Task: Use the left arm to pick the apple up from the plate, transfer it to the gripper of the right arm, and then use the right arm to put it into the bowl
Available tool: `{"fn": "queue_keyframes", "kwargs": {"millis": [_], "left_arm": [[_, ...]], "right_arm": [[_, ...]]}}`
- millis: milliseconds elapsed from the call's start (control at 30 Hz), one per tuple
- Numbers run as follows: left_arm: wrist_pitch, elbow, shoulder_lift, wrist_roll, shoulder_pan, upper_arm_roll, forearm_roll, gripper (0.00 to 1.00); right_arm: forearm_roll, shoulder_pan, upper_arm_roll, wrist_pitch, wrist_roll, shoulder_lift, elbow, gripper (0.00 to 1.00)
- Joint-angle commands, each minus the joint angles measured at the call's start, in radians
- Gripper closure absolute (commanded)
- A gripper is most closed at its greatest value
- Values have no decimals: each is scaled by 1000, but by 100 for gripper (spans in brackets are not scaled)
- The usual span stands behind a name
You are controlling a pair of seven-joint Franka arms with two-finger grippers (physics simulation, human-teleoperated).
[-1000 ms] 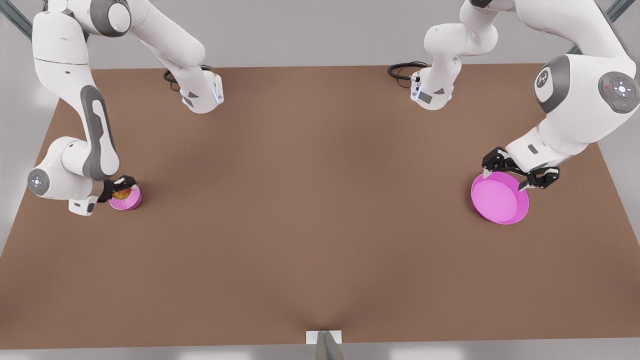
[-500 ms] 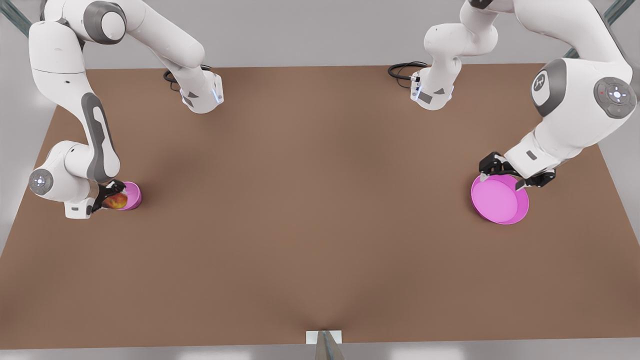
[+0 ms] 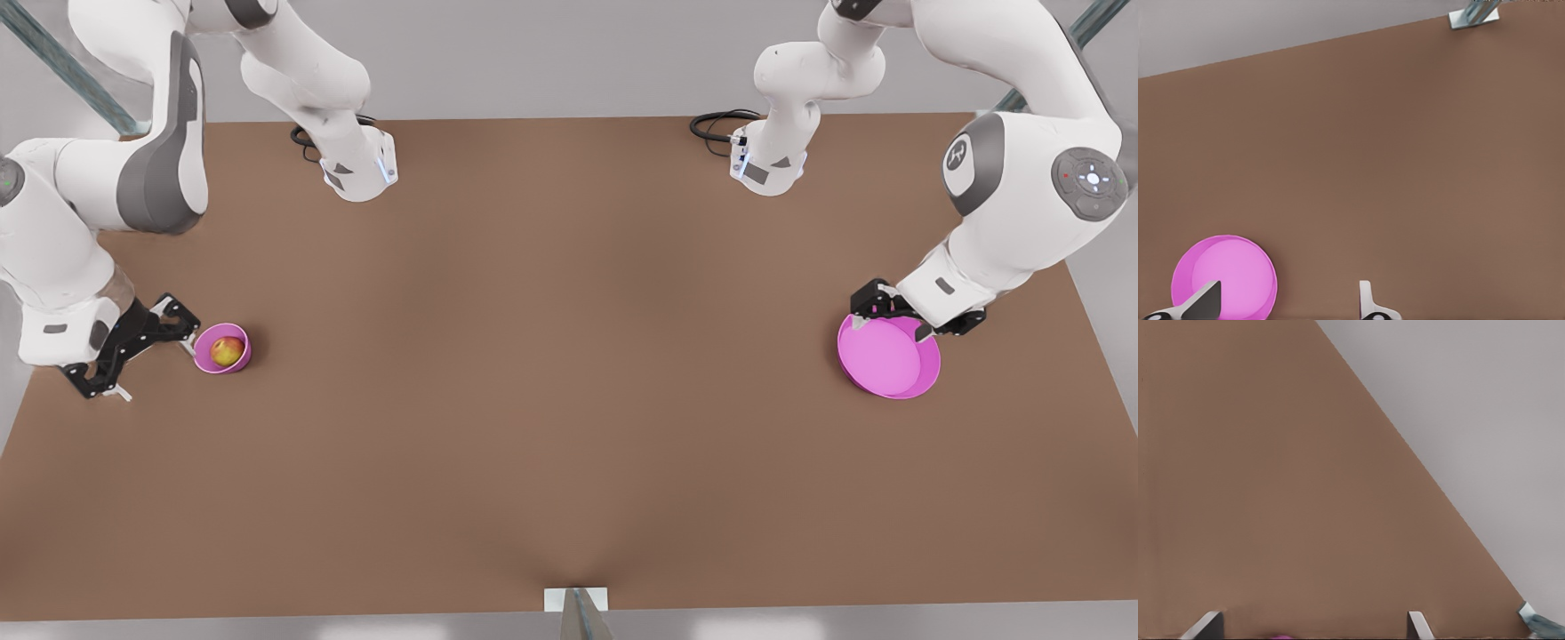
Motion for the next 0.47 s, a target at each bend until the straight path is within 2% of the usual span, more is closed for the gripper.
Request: {"fn": "queue_keyframes", "kwargs": {"millis": [0, 33, 67, 133, 200, 300, 433], "left_arm": [[0, 16, 17, -41, 0, 0, 1, 0], [0, 16, 17, -40, 0, 0, 2, 0], [0, 16, 19, -41, 0, 0, 1, 0], [-1, 16, 19, -41, 0, 0, 1, 0], [-1, 17, 19, -41, 0, 0, 1, 0], [-3, 16, 19, -41, -13, 0, 2, 0], [-3, 16, 19, -43, -13, 0, 2, 0]], "right_arm": [[89, 92, -123, -161, 687, -63, -75, 0], [93, 124, -170, -189, 682, -73, -75, 0], [93, 120, -150, -193, 688, -67, -68, 0], [89, 129, -160, -350, 731, 11, 112, 0], [92, 141, -147, -345, 866, 28, 117, 0], [90, 146, -139, -296, 881, 43, 146, 0], [93, 161, -98, -330, 980, 184, 356, 0]]}}
